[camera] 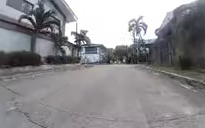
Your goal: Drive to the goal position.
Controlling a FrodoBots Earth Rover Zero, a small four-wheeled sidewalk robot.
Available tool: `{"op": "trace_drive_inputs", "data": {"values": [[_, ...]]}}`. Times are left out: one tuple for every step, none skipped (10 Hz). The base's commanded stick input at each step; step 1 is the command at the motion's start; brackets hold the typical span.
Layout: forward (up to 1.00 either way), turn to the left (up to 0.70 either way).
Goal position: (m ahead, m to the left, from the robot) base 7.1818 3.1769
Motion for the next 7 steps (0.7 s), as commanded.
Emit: {"op": "trace_drive_inputs", "data": {"values": [[0.70, 0.00], [0.70, 0.00], [0.70, 0.00], [0.70, 0.00], [0.70, 0.00], [0.70, 0.00], [0.70, 0.00]]}}
